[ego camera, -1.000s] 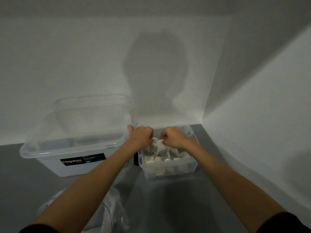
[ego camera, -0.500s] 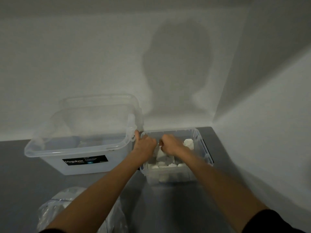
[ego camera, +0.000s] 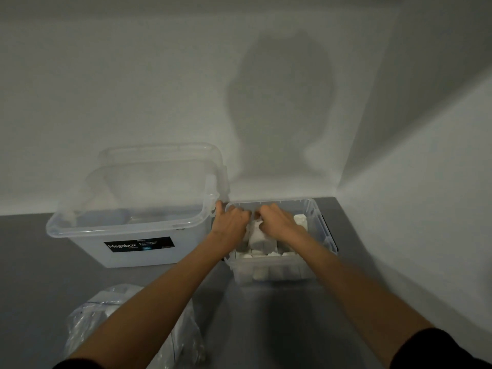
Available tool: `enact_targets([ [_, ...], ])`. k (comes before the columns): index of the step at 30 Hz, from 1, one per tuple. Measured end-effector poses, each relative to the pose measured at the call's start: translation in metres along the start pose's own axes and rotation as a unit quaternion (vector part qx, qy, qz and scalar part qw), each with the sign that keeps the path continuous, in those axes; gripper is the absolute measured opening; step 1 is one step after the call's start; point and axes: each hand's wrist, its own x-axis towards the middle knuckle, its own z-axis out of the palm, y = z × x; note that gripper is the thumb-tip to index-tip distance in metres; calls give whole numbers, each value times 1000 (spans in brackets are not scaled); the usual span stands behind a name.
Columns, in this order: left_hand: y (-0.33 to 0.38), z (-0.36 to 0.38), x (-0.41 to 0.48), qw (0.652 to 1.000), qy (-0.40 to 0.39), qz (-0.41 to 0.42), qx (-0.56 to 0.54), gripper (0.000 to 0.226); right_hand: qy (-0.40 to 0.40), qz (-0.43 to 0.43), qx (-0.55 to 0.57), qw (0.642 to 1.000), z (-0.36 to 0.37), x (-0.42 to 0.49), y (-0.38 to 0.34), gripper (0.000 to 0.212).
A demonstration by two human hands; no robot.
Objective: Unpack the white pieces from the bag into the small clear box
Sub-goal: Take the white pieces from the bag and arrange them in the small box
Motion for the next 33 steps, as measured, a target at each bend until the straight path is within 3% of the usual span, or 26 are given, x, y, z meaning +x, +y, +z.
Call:
enact_targets([
  [6, -8, -21, -36, 975, 59, 44, -210, 26, 75, -48, 72, 993, -34, -35, 16, 21],
  [10, -6, -24, -70, 945, -3, 108, -308, 33, 6, -69, 115, 991, -47, -76, 34, 27],
  [13, -1, -17, -85, 950, -53, 129, -280, 42, -65, -74, 82, 992, -43, -97, 44, 48],
  [15, 2, -11, -89, 968, -36, 138, -208, 43, -84, -79, 31, 993, -34, -107, 49, 49],
  [18, 6, -1, -90, 982, 24, 142, -124, 34, -47, -76, -70, 994, -20, -117, 57, 37],
  [21, 9, 9, -85, 983, 56, 135, -113, 25, 11, -63, -102, 993, -11, -120, 59, 23],
  [33, 8, 15, -40, 990, 74, 73, -96, 25, 52, -66, -120, 989, -12, -76, 67, 22],
])
